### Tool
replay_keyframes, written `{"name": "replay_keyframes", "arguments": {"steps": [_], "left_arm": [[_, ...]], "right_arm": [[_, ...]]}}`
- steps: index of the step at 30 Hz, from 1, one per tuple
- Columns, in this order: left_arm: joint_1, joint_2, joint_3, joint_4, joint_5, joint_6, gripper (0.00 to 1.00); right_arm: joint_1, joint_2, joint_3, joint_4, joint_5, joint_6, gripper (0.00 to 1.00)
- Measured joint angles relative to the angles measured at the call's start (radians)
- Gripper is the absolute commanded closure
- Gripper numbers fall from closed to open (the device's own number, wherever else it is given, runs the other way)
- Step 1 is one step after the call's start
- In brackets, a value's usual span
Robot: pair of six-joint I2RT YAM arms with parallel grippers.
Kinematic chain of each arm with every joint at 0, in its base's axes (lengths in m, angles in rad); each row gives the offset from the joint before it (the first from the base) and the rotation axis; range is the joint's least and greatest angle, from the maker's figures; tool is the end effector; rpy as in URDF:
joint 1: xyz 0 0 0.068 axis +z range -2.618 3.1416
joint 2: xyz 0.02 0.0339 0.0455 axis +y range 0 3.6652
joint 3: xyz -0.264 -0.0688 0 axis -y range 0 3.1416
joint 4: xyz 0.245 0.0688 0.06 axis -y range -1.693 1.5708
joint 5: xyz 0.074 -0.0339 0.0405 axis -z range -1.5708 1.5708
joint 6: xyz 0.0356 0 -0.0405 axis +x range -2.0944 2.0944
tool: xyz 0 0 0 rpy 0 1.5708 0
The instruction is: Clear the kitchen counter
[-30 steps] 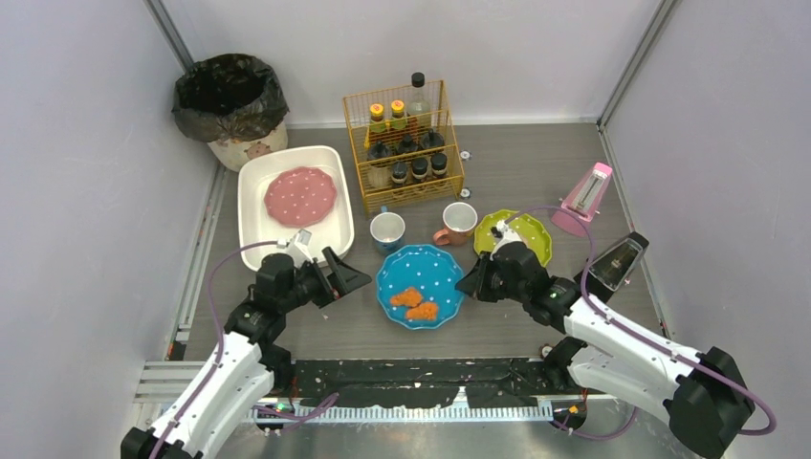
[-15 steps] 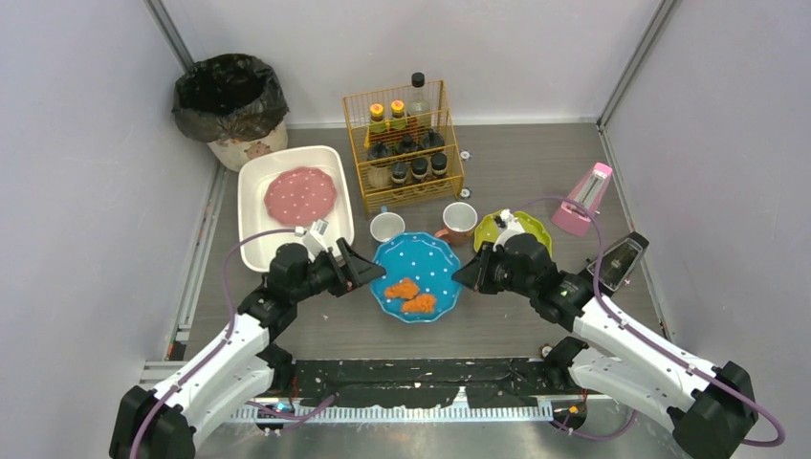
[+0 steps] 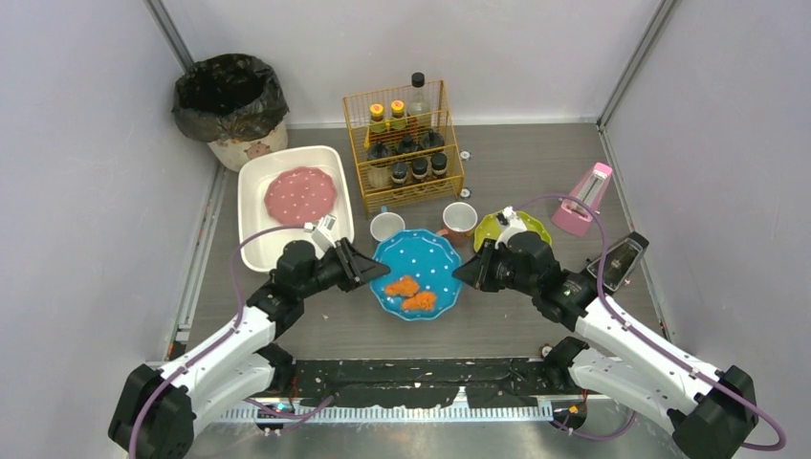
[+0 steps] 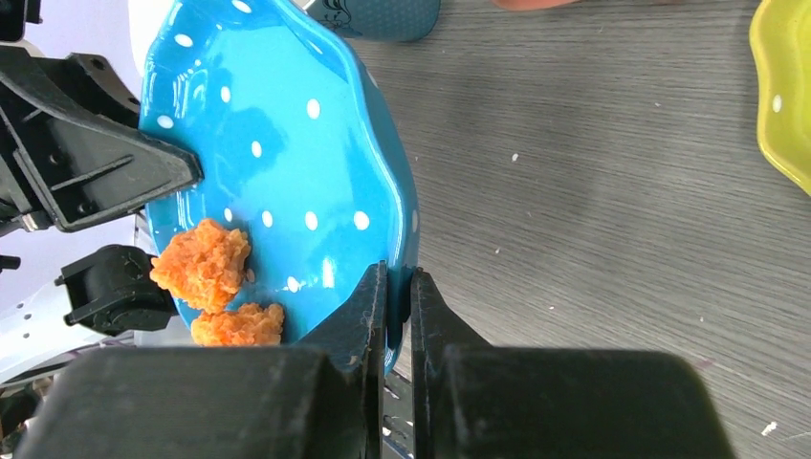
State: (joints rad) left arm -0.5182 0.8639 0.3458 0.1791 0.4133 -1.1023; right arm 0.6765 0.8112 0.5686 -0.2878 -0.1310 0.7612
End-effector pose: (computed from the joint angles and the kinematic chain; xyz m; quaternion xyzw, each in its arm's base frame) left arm 0.1594 -0.1073 0.2096 -0.1165 0.7992 -0.5251 0.2684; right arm 0.1411 0.1193 0.2490 0.0042 0.8665 0.3694 0.3359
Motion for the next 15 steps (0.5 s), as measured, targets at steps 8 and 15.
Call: {"name": "replay_keyframes", "arguments": {"steps": [8,15], "left_arm": [[-0.003,0.008,0.02,0.033,-0.026,-0.03,1.0],[0.026,0.008,0.097,0.001,-0.053,-0.052,1.0]], "right_arm": [[-0.004,0.0,0.064,-0.045,0.026,-0.033,0.79],[-0.011,-0.045,0.192,-0.072,0.085,-0.076,0.2]]}}
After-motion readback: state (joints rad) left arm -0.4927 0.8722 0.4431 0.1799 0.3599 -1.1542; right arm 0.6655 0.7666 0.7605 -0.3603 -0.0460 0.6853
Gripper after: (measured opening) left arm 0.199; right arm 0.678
